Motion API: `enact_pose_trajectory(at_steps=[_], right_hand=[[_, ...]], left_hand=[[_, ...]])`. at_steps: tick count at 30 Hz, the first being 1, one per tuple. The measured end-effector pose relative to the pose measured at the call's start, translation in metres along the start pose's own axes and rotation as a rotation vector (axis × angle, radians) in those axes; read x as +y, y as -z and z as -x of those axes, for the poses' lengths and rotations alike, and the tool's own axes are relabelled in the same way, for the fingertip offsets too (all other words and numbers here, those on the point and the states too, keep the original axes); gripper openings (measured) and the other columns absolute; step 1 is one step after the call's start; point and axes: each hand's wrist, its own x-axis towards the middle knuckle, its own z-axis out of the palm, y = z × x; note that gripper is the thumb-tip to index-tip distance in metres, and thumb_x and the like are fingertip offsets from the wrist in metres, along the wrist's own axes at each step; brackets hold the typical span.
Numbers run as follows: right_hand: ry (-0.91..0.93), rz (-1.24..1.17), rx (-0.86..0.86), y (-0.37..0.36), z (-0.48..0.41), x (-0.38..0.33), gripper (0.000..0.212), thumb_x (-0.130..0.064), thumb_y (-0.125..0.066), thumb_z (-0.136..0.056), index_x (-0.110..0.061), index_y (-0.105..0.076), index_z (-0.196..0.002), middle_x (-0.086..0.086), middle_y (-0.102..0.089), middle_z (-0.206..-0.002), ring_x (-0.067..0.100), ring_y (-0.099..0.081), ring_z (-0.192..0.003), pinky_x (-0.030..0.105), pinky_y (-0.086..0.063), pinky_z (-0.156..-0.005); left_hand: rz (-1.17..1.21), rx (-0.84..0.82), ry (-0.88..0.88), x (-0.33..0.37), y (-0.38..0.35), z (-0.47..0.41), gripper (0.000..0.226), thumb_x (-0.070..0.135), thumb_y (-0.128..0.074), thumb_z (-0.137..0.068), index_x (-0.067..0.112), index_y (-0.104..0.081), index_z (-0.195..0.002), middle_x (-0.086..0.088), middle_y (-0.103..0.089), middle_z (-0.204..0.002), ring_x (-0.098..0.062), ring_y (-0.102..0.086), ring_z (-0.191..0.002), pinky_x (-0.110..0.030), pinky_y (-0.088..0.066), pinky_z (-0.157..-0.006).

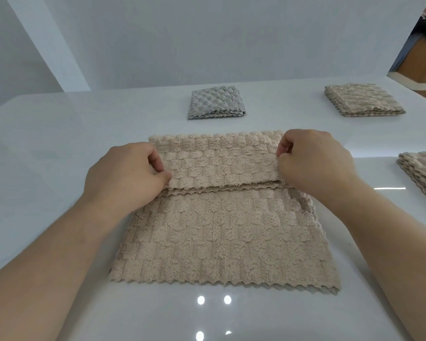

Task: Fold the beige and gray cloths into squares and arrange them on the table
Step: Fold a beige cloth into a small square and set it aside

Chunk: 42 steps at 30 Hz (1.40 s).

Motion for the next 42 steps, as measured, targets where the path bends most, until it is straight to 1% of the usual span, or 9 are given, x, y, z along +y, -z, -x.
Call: enact_pose_trajectory(at_steps=[5, 14, 23, 27, 34, 36, 39, 41, 42], right_hand=[[0.006, 0.066, -0.024, -0.001, 0.0, 0.0, 0.018, -0.017, -0.052, -0.077, -0.028, -0.063, -0.085, -0.004, -0.063, -0.096, 0.027, -0.061, -0.086, 0.032, -0.048, -0.068], [0.005, 0.145, -0.027, -0.003, 0.0, 0.001, 0.019, -0.018, -0.052, -0.077, -0.027, -0.063, -0.089, -0.002, -0.062, -0.1, 0.029, -0.061, -0.087, 0.033, -0.046, -0.069], [-0.006, 0.233, -0.076, -0.004, 0.002, 0.0, 0.02, -0.018, -0.05, -0.074, -0.024, -0.059, -0.091, 0.0, -0.056, -0.095, 0.031, -0.061, -0.084, 0.036, -0.05, -0.071], [-0.021, 0.282, -0.108, -0.001, 0.003, 0.0, 0.023, -0.016, -0.051, -0.078, -0.024, -0.059, -0.098, 0.001, -0.055, -0.097, 0.031, -0.059, -0.083, 0.032, -0.04, -0.066], [-0.044, 0.323, -0.141, 0.001, 0.004, -0.002, 0.027, -0.017, -0.051, -0.083, -0.021, -0.056, -0.109, 0.004, -0.053, -0.103, 0.031, -0.054, -0.083, 0.034, -0.042, -0.071], [-0.033, 0.317, -0.1, -0.002, 0.005, -0.001, 0.028, -0.015, -0.051, -0.083, -0.018, -0.054, -0.111, 0.006, -0.05, -0.106, 0.032, -0.053, -0.084, 0.036, -0.043, -0.069], [0.11, 0.244, 0.133, -0.004, 0.004, -0.004, 0.033, -0.006, -0.054, -0.08, -0.013, -0.055, -0.112, 0.011, -0.051, -0.112, 0.035, -0.053, -0.096, 0.041, -0.044, -0.071], [0.27, 0.177, 0.239, -0.005, 0.003, -0.013, 0.038, -0.001, -0.055, -0.079, -0.009, -0.06, -0.116, 0.013, -0.055, -0.12, 0.036, -0.055, -0.107, 0.046, -0.047, -0.083], [0.35, 0.152, 0.235, -0.008, 0.002, -0.02, 0.042, 0.0, -0.055, -0.081, -0.009, -0.061, -0.122, 0.013, -0.057, -0.127, 0.035, -0.055, -0.116, 0.047, -0.046, -0.093]], left_hand=[[-0.074, -0.024, -0.004, -0.001, -0.001, 0.0, 0.021, 0.048, -0.072, -0.082, 0.031, -0.063, -0.073, 0.015, -0.06, -0.074, -0.008, -0.055, -0.074, -0.029, -0.04, -0.061], [-0.174, -0.049, 0.014, -0.005, -0.004, -0.001, 0.02, 0.044, -0.061, -0.089, 0.03, -0.06, -0.075, 0.014, -0.061, -0.078, -0.019, -0.059, -0.084, -0.031, -0.041, -0.067], [-0.181, -0.089, 0.033, -0.006, -0.005, -0.002, 0.018, 0.043, -0.06, -0.085, 0.028, -0.061, -0.074, 0.011, -0.061, -0.078, -0.02, -0.059, -0.082, -0.03, -0.04, -0.065], [-0.201, -0.087, 0.053, -0.006, -0.004, -0.002, 0.02, 0.04, -0.057, -0.084, 0.023, -0.064, -0.075, 0.006, -0.064, -0.078, -0.022, -0.06, -0.08, -0.031, -0.044, -0.066], [-0.324, -0.091, 0.069, -0.006, -0.004, -0.002, 0.029, 0.044, -0.05, -0.087, 0.019, -0.061, -0.076, 0.0, -0.058, -0.076, -0.026, -0.057, -0.075, -0.03, -0.038, -0.062], [-0.329, -0.092, 0.067, -0.005, -0.002, -0.002, 0.029, 0.044, -0.049, -0.088, 0.019, -0.061, -0.08, 0.0, -0.058, -0.078, -0.026, -0.057, -0.077, -0.031, -0.038, -0.063], [-0.202, 0.109, 0.014, 0.001, 0.009, 0.0, 0.021, 0.038, -0.05, -0.09, 0.02, -0.06, -0.087, 0.0, -0.058, -0.087, -0.027, -0.056, -0.081, -0.034, -0.04, -0.067], [-0.001, 0.301, -0.11, 0.01, 0.016, 0.0, 0.011, 0.029, -0.051, -0.09, 0.02, -0.058, -0.09, 0.003, -0.055, -0.091, -0.023, -0.054, -0.082, -0.035, -0.041, -0.069], [0.088, 0.334, -0.189, 0.017, 0.017, -0.001, 0.009, 0.023, -0.051, -0.092, 0.02, -0.059, -0.095, 0.004, -0.056, -0.095, -0.021, -0.054, -0.086, -0.036, -0.043, -0.072]])
